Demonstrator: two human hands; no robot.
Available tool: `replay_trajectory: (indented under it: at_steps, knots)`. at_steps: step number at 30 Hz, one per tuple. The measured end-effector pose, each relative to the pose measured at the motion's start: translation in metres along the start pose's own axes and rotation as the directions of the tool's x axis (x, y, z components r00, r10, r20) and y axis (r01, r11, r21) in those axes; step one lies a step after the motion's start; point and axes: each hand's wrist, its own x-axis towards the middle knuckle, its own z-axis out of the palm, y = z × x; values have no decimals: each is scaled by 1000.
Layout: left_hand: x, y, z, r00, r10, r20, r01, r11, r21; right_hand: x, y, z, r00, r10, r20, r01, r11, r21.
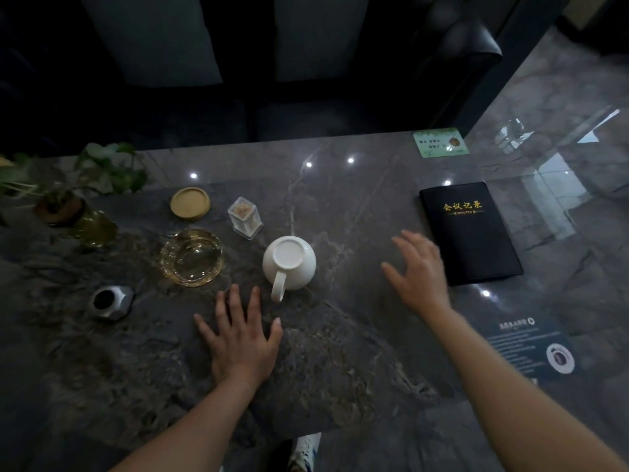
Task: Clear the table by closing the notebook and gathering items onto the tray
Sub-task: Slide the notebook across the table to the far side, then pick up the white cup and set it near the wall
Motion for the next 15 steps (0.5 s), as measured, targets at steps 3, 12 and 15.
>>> replay_trajectory:
  at_steps: [3,12,15]
  knots:
    - [0,-2,-6,999,-7,46,7,1000,-11,-32,-59,12,1000,2,3,-2,991,134]
    - [-30,-90,-38,992,106,72,-101,993,-67,-64,-172,37,931,252,264,-345,843,412]
    - [-43,-139,-41,990,79,116,-77,997,-19,-58,-193,45,896,358,262,-437,815,380]
